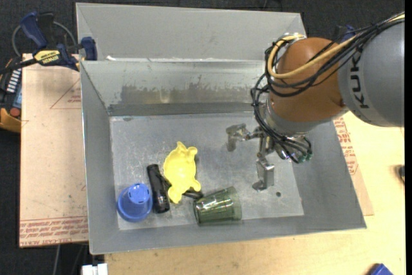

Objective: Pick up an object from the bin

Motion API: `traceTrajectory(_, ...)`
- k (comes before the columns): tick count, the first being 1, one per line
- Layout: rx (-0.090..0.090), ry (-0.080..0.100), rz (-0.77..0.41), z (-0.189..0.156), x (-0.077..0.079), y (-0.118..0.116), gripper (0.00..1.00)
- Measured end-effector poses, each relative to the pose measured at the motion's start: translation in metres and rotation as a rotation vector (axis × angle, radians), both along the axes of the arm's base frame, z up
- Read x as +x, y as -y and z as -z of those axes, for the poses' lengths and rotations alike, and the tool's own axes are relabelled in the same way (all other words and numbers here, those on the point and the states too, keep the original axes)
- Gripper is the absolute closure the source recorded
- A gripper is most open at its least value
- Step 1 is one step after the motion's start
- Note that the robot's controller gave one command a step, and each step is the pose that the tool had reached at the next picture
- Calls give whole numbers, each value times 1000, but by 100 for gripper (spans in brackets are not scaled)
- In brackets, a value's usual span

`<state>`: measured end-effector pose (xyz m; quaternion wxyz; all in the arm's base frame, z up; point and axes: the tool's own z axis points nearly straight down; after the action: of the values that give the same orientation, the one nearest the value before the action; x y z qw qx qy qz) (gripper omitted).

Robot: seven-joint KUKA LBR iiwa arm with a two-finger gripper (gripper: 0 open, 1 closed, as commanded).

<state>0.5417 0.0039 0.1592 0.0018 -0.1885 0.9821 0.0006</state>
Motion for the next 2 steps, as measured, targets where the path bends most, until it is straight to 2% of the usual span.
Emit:
traceTrajectory(1, 8, -13, -196, 21, -53, -82, 0)
traceTrajectory(2, 1, 2, -160, 89, -36, -66, 0)
